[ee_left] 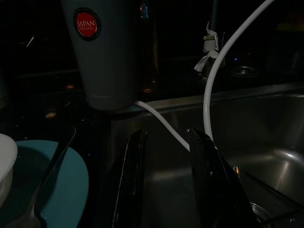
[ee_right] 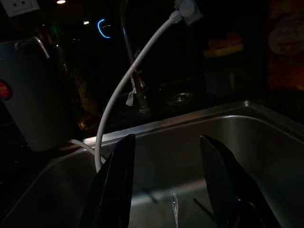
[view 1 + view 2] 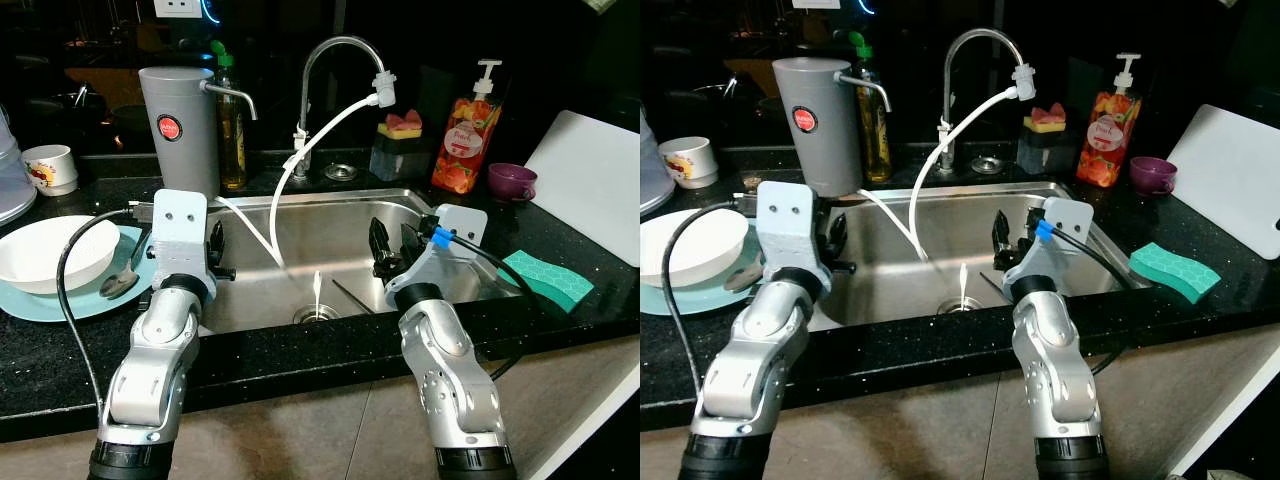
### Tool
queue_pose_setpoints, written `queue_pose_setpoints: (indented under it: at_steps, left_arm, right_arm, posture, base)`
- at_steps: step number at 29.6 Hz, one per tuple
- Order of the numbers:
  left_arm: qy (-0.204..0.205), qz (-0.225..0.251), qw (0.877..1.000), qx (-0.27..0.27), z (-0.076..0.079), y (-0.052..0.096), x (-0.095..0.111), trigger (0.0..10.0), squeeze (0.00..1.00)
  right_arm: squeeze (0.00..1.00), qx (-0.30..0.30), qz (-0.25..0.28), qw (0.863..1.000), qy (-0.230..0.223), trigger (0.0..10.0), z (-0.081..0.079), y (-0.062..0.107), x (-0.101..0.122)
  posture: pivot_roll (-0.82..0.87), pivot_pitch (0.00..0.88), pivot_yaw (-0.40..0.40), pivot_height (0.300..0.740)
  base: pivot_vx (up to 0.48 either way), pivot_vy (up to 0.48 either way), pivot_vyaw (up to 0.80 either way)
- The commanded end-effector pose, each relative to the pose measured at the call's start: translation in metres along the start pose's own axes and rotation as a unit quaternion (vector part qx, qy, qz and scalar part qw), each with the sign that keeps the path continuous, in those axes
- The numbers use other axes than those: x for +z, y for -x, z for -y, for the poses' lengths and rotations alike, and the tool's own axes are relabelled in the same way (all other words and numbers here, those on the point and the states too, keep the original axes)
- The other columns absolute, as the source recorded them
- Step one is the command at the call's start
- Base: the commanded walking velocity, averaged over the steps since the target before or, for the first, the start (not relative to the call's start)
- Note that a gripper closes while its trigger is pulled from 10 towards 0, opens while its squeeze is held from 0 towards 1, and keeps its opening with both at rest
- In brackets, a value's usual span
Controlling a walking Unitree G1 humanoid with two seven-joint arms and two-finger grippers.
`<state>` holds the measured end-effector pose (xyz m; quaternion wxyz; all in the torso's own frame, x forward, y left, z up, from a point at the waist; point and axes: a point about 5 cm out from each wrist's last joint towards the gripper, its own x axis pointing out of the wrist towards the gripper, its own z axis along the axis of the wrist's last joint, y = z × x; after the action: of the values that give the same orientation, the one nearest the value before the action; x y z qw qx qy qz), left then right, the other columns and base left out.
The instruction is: Kitchen organization
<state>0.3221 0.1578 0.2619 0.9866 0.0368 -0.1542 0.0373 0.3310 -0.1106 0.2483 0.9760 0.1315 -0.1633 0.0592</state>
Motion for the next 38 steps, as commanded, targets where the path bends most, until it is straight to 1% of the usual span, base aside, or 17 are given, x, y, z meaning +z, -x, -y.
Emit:
queue_pose_setpoints:
  at_steps: [1,8,32,38]
  left_arm:
    - [-0.004,0.007,1.0,-0.003,0.0013,0.0019,0.0037,10.0,0.0]
    - [-0.004,0.005,1.0,-0.006,0.0026,0.0026,0.0037,10.0,0.0]
    - [-0.005,0.004,1.0,-0.006,0.0028,0.0018,0.004,10.0,0.0]
    - [-0.007,0.0,1.0,-0.009,0.0039,0.0027,0.0013,10.0,0.0]
  right_arm:
    - [0.0,-0.002,0.005,1.0,-0.002,10.0,0.0007,0.0003,0.0018]
    - [0.0,-0.005,0.003,1.0,0.001,10.0,0.0033,0.0013,0.001]
    - [0.0,-0.003,0.004,1.0,0.001,10.0,0.0019,0.0002,0.0017]
    - [0.0,-0.003,0.006,1.0,0.0,10.0,0.0025,0.0005,0.0028]
  posture:
    - [0.18,0.106,-0.044,0.74]
    - [0.18,0.107,-0.042,0.74]
    - [0.18,0.106,-0.044,0.74]
    - [0.17,0.109,-0.043,0.74]
  base:
    - [0.0,0.0,0.0]
    - [0.0,0.0,0.0]
    - [0.0,0.0,0.0]
    - [0.0,0.0,0.0]
